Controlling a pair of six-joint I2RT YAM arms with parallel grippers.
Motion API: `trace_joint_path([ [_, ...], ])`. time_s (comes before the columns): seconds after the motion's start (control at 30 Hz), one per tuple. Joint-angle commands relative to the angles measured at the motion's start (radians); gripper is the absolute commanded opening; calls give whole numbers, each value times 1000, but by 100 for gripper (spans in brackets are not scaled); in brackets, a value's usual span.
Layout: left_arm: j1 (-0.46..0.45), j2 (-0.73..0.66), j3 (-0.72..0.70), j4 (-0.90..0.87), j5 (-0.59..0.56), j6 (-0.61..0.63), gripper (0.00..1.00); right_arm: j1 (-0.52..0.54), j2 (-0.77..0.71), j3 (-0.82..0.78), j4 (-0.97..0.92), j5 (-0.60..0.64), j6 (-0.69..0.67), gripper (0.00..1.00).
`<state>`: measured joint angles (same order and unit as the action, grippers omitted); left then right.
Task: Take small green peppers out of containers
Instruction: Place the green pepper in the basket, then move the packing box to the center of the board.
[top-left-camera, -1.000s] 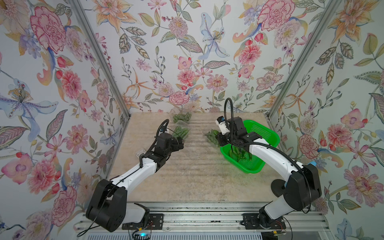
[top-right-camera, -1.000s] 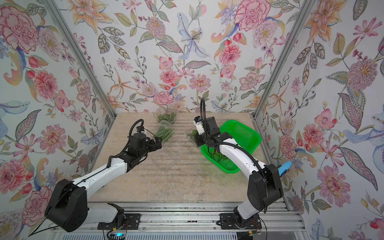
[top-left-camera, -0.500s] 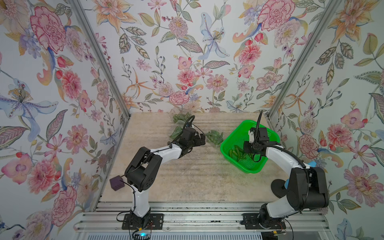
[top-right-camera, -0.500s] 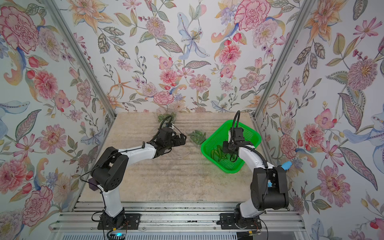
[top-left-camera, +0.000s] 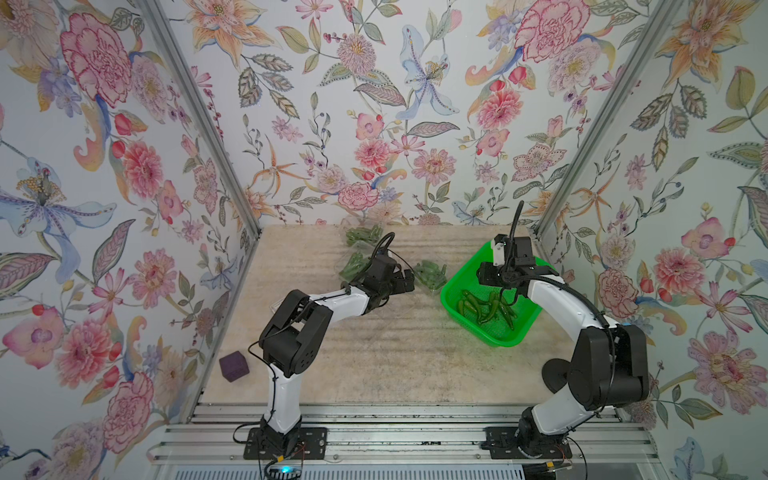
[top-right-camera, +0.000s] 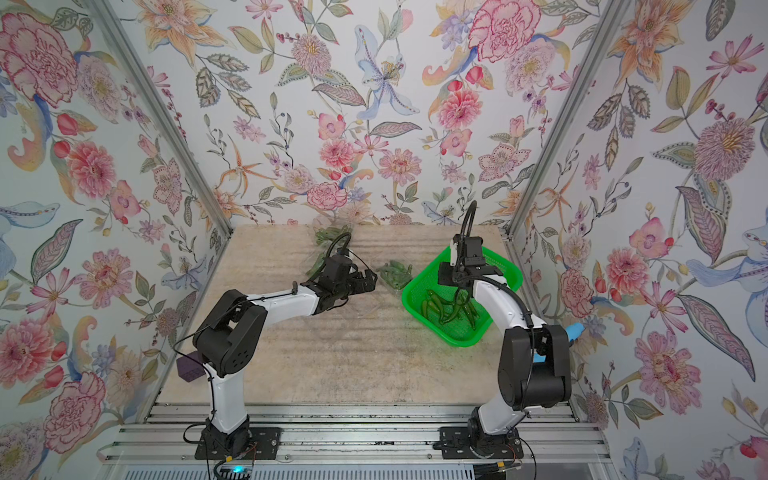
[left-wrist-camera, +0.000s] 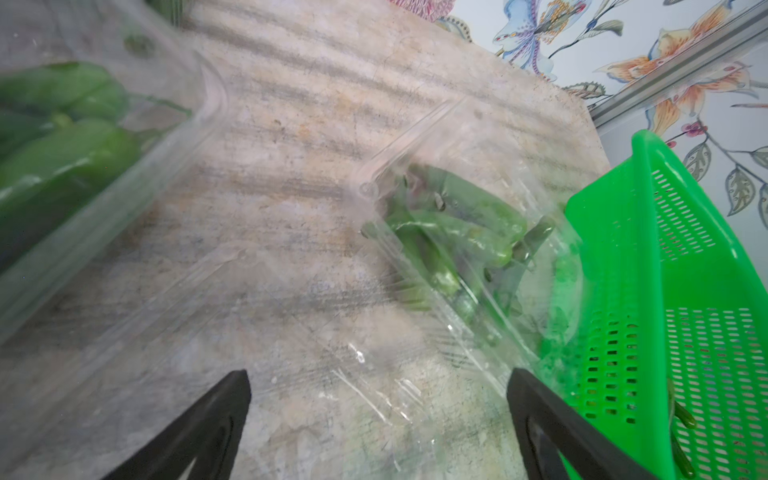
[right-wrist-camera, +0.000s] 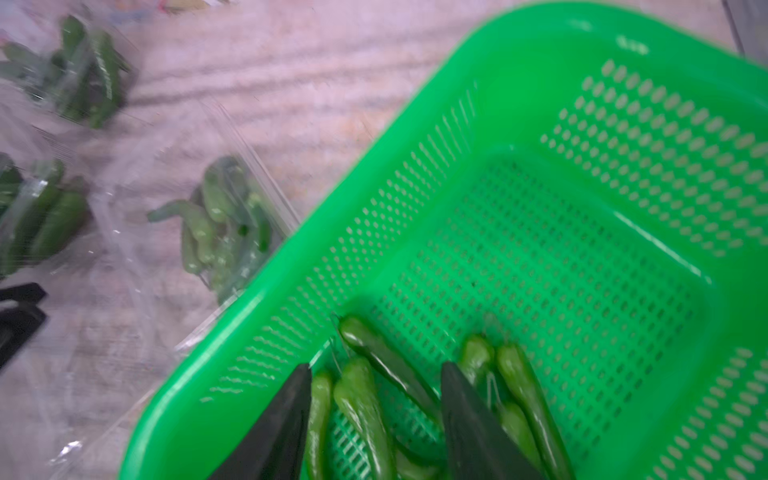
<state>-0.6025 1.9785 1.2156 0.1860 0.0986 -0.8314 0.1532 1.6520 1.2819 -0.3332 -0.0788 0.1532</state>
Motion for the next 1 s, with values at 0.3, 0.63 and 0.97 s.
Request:
trace_joint_path([
  [0.3,-1,-135,-177,-19,-19,-19,100,103,577,746,-176,-81,18,56],
  [0.63,75,-262,-367,0,-26,-23,100,117,826,1047,-301,-241,120,57],
  [0.97,115,-367,-426,-34,-54,4,100,163,787,949,-300,-238,124,60],
])
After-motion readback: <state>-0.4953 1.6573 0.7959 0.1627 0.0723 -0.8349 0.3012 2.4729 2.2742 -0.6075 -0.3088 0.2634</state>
